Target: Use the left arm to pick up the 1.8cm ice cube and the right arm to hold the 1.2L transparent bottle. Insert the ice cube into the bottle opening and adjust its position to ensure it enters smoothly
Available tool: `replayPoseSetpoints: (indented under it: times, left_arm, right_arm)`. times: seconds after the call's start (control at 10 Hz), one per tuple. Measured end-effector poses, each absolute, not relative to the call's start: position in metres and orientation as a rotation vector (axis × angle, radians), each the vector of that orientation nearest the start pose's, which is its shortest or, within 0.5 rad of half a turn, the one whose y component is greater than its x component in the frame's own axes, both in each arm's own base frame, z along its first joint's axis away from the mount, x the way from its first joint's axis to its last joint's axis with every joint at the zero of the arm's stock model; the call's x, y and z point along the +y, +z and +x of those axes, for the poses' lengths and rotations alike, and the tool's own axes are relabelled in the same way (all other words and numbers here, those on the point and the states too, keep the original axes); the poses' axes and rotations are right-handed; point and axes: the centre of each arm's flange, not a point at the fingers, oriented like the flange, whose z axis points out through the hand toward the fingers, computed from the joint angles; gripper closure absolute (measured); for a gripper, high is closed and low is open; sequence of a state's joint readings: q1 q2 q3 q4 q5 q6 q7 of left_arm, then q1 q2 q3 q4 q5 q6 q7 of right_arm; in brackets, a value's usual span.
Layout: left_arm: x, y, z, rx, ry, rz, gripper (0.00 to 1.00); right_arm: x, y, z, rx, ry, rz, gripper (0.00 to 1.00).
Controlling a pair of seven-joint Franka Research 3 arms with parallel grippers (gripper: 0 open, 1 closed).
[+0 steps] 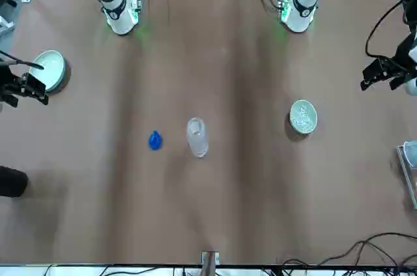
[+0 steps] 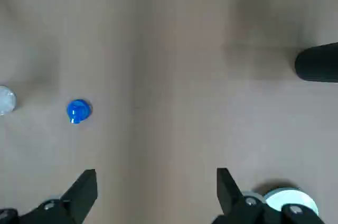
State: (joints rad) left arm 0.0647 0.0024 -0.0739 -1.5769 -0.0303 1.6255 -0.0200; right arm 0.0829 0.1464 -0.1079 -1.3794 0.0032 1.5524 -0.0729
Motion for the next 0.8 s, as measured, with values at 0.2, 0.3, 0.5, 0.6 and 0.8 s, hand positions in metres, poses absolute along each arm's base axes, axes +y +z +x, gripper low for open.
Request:
replayPoseSetpoints:
  times: [0.2, 0.3, 0.5, 0.6, 0.8]
  left_arm:
    - [-0.009, 0.625, 0.561, -0.016, -0.072, -3.172, 0.01]
    - [-0.01, 0.625, 0.561, -0.031, -0.072, -3.172, 0.01]
    - [-0.01, 0.623, 0.561, -0.05, -0.066, -3.172, 0.01]
    - [-0.009, 0.622, 0.561, -0.052, -0.063, -3.172, 0.02]
    - [-0.009, 0.615, 0.562, -0.055, -0.048, -3.172, 0.02]
  right_arm:
    - [-0.012, 0.629, 0.598, -0.071, -0.042, -3.154, 0.0]
    - [-0.014, 0.629, 0.598, -0.066, -0.042, -3.155, 0.0]
    - [-0.013, 0.629, 0.598, -0.067, -0.042, -3.154, 0.0]
    - [-0.011, 0.629, 0.598, -0.075, -0.043, -3.151, 0.0]
    - [0.01, 0.615, 0.606, -0.11, -0.026, -3.046, 0.0]
